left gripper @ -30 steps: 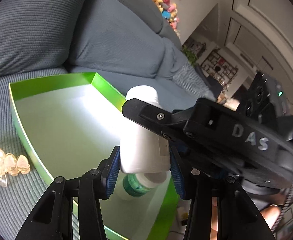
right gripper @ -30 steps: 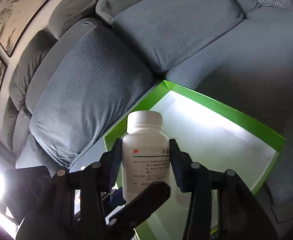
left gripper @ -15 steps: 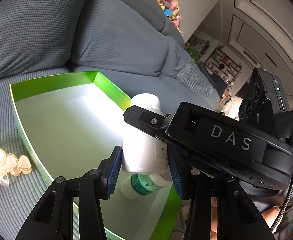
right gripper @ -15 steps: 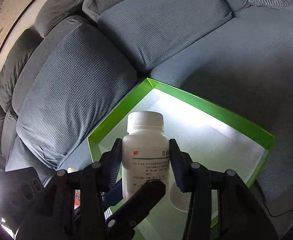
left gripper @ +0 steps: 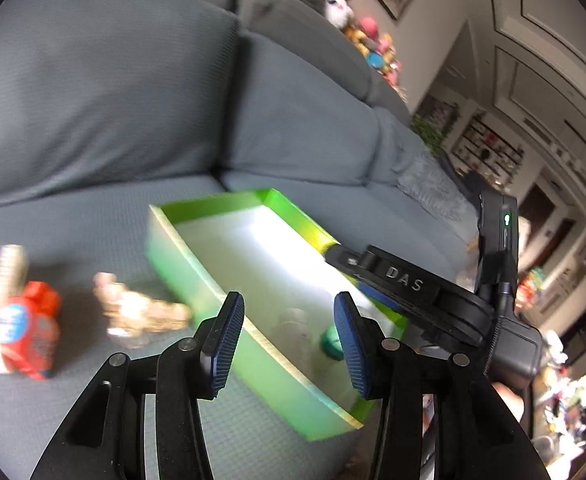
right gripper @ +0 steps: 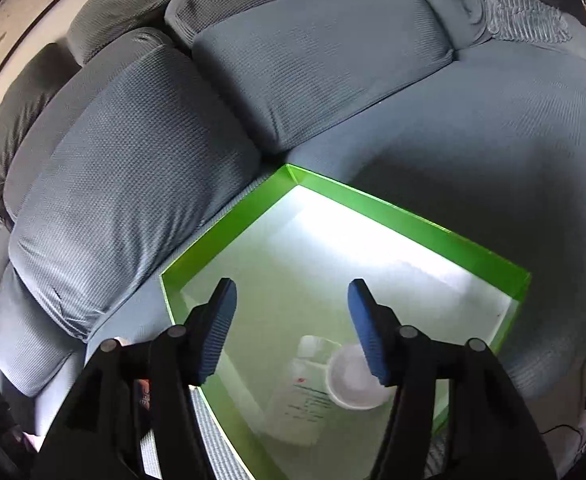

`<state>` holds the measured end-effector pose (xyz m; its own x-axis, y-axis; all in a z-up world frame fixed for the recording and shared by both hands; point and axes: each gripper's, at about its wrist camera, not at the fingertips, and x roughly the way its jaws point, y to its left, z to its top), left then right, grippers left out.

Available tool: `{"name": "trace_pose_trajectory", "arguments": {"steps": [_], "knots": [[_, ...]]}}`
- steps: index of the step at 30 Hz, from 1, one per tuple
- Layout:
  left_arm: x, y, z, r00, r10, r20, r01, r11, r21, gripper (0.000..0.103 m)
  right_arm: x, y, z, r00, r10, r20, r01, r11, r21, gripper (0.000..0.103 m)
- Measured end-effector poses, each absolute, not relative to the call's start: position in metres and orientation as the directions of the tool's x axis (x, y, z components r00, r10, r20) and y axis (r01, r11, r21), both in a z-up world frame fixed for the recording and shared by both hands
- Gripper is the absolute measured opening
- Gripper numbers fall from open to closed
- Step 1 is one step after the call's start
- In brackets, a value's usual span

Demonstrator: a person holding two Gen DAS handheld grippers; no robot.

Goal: Organize rigid objects
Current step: 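Return the right gripper toward the red spray bottle and clear hair clips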

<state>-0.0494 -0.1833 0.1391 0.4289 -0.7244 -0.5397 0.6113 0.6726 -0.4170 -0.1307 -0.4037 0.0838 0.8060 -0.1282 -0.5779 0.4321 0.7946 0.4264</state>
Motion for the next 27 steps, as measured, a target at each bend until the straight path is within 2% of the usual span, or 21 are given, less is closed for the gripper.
{"name": "trace_pose_trajectory", "arguments": {"steps": [5,10,12,14,18,20,21,22,27], "knots": [[-0.060,-0.130,0.145,0.546,-0.636,-0.545,0.523,0.767,-0.371,0.047,-0.129,-0.388,0.087,0.806,-0.161,-0.569,0.430,0.820,0.377,0.065],[-0.061,-0.081,0.121,0.672,-0.439,-0.597,0.340,0.898,-0.279,0.050,-0.125,-0.370,0.083,0.840,-0.024,-0.542,0.320,0.828,0.460,0.066],[-0.059,-0.065,0.103,0.675,-0.379,-0.633,0.274,0.925,-0.262,0.050,-0.122,-0.357,0.086,0.843,-0.021,-0.538,0.299,0.850,0.435,0.068],[-0.056,-0.049,0.088,0.670,-0.358,-0.650,0.225,0.933,-0.282,0.051,-0.118,-0.344,0.088,0.842,-0.020,-0.539,0.274,0.876,0.396,0.069],[-0.047,-0.029,0.074,0.650,-0.342,-0.678,0.148,0.933,-0.328,0.051,-0.109,-0.318,0.088,0.841,0.069,-0.536,0.184,0.896,0.404,0.070],[-0.048,-0.025,0.075,0.663,-0.328,-0.673,0.129,0.935,-0.329,0.056,-0.105,-0.300,0.086,0.833,0.082,-0.547,0.155,0.915,0.373,0.070],[-0.048,-0.021,0.074,0.666,-0.323,-0.673,0.113,0.935,-0.337,0.063,-0.103,-0.293,0.085,0.829,0.084,-0.552,0.144,0.923,0.356,0.070],[-0.049,-0.019,0.074,0.668,-0.325,-0.670,0.104,0.932,-0.348,0.066,-0.101,-0.287,0.084,0.824,0.088,-0.559,0.131,0.931,0.339,0.070],[-0.041,-0.011,0.069,0.652,-0.318,-0.688,0.058,0.926,-0.373,0.067,-0.087,-0.258,0.067,0.771,0.171,-0.614,0.061,0.939,0.339,0.070]]}}
